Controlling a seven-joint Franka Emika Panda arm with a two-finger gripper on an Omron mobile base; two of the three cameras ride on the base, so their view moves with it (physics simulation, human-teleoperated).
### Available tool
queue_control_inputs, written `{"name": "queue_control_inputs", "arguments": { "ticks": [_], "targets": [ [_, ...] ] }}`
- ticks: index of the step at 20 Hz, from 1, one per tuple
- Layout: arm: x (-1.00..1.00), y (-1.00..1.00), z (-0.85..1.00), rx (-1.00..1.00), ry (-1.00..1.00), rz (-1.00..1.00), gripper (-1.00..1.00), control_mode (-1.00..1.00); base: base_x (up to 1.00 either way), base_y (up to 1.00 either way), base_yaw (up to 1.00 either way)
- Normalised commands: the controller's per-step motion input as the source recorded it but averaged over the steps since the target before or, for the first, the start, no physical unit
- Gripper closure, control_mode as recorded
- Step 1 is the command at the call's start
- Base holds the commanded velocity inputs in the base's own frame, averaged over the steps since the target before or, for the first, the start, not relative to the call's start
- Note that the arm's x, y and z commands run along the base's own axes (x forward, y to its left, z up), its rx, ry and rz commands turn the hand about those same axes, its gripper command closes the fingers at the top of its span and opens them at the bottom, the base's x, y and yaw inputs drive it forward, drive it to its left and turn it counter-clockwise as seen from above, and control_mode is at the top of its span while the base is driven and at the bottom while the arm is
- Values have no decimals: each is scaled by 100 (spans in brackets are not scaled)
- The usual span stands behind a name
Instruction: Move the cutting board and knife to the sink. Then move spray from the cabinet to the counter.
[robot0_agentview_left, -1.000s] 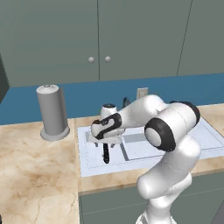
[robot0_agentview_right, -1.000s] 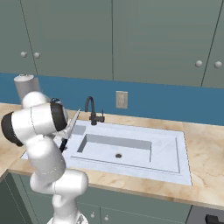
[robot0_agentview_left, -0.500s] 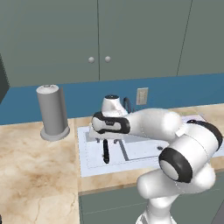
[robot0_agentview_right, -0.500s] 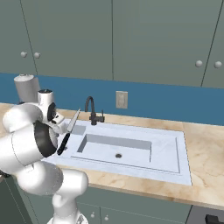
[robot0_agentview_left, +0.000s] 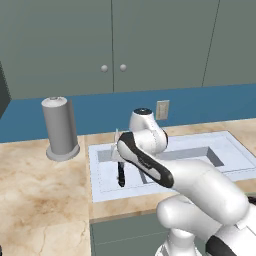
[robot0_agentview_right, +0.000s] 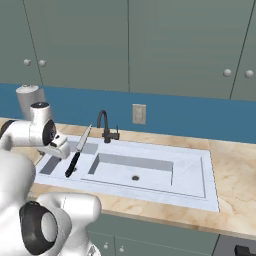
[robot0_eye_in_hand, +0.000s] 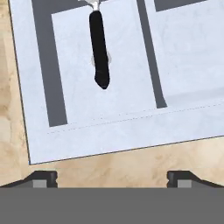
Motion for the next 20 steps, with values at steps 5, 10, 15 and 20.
{"name": "queue_control_inputs", "arguments": {
  "ticks": [5, 10, 15, 20],
  "targets": [
    [-83, -32, 79, 1, 0, 6, -100, -100, 0, 0, 0],
    [-87, -32, 57, 0, -5, 12, -100, -100, 0, 0, 0],
    [-99, -60, 35, 0, -19, 7, -100, -100, 0, 0, 0],
    [-87, -67, 37, 0, -15, 5, -100, -100, 0, 0, 0]
  ]
}}
